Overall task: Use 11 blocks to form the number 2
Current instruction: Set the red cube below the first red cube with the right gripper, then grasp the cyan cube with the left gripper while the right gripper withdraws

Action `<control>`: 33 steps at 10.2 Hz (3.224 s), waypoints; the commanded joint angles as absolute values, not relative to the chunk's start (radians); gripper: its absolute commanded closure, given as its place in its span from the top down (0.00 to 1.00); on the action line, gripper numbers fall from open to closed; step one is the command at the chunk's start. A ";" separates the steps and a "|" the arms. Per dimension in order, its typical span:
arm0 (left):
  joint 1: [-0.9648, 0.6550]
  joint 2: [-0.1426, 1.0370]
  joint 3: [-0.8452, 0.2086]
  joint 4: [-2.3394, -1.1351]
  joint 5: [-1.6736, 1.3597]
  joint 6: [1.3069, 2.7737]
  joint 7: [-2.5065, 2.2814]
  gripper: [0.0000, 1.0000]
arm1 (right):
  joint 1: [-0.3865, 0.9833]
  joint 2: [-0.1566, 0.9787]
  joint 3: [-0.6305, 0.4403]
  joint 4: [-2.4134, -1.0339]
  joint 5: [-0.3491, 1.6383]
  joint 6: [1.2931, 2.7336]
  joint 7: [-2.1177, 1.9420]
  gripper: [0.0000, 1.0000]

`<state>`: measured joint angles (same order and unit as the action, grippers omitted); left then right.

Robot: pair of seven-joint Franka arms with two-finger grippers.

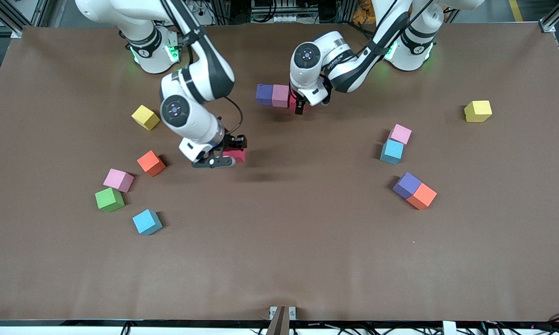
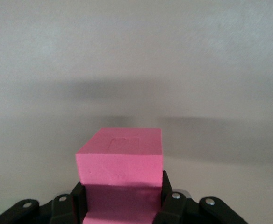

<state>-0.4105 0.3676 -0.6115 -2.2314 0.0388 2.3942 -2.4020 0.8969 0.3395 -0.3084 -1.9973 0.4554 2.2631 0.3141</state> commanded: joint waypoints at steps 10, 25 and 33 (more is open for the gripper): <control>-0.095 0.206 -0.517 -2.155 0.253 2.183 -1.243 1.00 | 1.288 0.483 -0.316 -1.961 0.469 2.548 0.862 0.06; -0.048 0.178 -0.259 -2.413 0.255 2.514 -0.057 1.00 | 1.338 0.560 -0.261 -1.939 0.457 2.543 0.888 0.05; -0.034 0.192 -0.258 -2.433 0.230 2.514 -0.093 1.00 | 1.342 0.568 -0.248 -1.941 0.465 2.545 0.923 0.87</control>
